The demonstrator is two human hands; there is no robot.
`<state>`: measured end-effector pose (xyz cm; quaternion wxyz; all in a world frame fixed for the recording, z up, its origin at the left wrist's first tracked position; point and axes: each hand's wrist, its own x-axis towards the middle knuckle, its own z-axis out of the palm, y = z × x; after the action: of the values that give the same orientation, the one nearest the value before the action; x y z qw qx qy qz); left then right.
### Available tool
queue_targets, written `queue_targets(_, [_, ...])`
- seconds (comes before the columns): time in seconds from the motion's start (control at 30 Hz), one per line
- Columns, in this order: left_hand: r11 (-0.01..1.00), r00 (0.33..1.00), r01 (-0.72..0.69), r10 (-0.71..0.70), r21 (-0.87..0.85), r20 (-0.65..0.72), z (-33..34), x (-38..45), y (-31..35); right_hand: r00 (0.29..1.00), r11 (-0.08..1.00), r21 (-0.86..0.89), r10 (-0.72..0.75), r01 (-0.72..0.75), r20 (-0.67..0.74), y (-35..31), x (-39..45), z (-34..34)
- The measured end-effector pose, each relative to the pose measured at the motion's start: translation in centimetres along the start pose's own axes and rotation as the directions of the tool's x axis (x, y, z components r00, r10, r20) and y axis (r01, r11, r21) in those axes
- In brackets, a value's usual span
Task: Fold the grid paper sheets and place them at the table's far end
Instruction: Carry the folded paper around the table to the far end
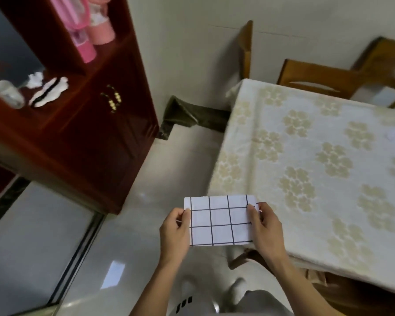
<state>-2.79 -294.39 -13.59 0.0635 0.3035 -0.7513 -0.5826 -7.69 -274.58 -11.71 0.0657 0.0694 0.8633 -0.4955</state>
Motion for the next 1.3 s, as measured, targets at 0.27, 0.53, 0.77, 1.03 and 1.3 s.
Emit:
queue_targets(0.27, [0.997, 0.972, 0.004, -0.023, 0.083, 0.235, 7.4, 2.6, 2.1, 0.982, 0.992, 0.055, 0.124, -0.117, -0.139, 4.2, 2.4, -4.6])
queue_targets(0.53, [0.974, 0.946, 0.086, -0.146, 0.208, 0.29, 13.3, 6.2, 1.9, 0.974, 0.98, 0.015, 0.197, -0.197, -0.115, 8.3, 7.8, -6.7])
queue_targets(0.77, [0.938, 0.964, 0.07, -0.152, 0.34, 0.22, 17.5, 9.2, 1.5, 0.954, 0.952, -0.081, 0.291, -0.296, -0.073, 11.3, 12.3, -6.0])
queue_targets(1.03, [0.841, 0.96, 0.058, -0.195, 0.538, 0.202, 19.8, 11.3, 0.1, 0.902, 0.867, -0.263, 0.431, -0.424, -0.035, 14.0, 15.4, -4.8])
queue_targets(1.3, [0.74, 0.975, 0.048, -0.18, 0.671, 0.129, 20.2, 11.6, -0.9, 0.871, 0.802, -0.355, 0.485, -0.48, -0.081, 14.5, 15.8, -4.2])
